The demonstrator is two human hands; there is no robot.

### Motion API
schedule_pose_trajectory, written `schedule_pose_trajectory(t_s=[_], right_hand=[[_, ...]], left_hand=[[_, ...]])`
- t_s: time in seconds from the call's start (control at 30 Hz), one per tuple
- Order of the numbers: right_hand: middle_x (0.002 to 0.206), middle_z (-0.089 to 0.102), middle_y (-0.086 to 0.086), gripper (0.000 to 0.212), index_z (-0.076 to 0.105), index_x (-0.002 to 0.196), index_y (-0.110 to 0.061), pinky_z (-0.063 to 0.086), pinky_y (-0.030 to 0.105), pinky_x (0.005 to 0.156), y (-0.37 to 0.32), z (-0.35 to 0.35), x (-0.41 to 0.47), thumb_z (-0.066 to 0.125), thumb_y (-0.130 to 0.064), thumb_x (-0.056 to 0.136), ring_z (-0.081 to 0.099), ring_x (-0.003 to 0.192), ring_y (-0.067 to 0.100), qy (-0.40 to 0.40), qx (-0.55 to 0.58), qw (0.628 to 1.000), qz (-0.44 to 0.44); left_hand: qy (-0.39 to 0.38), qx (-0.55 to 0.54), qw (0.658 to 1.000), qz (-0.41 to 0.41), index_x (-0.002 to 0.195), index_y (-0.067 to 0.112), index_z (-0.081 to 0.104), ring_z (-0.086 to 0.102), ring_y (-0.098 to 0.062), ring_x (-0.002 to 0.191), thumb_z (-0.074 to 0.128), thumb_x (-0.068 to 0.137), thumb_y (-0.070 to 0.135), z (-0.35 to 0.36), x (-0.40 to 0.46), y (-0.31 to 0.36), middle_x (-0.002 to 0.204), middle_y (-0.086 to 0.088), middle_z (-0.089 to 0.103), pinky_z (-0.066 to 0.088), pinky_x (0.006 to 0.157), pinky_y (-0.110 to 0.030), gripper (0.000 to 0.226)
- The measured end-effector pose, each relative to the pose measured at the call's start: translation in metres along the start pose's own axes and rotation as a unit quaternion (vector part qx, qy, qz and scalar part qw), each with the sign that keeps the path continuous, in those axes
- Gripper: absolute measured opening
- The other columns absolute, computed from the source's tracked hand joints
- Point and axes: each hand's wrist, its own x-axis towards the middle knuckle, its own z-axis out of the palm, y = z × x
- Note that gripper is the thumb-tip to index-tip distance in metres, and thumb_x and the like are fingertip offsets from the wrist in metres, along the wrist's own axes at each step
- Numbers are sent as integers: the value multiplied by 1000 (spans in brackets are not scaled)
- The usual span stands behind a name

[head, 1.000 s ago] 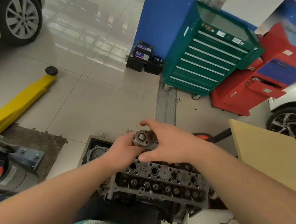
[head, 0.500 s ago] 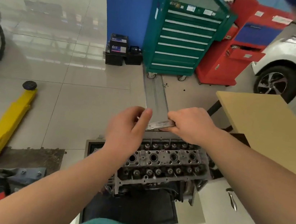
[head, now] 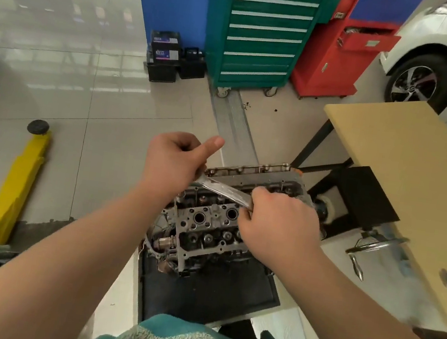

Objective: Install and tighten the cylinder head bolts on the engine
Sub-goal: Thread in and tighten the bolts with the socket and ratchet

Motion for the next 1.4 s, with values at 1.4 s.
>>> schedule_pose_trajectory(t_s=[1.4], right_hand=[[57, 55, -16, 83, 55, 65, -35, 39, 22, 49, 77, -1, 198, 19, -109, 57, 53, 57, 6, 10, 21, 953, -301]], left_hand=[[380, -155, 909, -74, 75, 18, 75, 56, -4, 63, 55, 86, 53, 68, -34, 4, 67, 13, 65, 45, 69, -38, 41]])
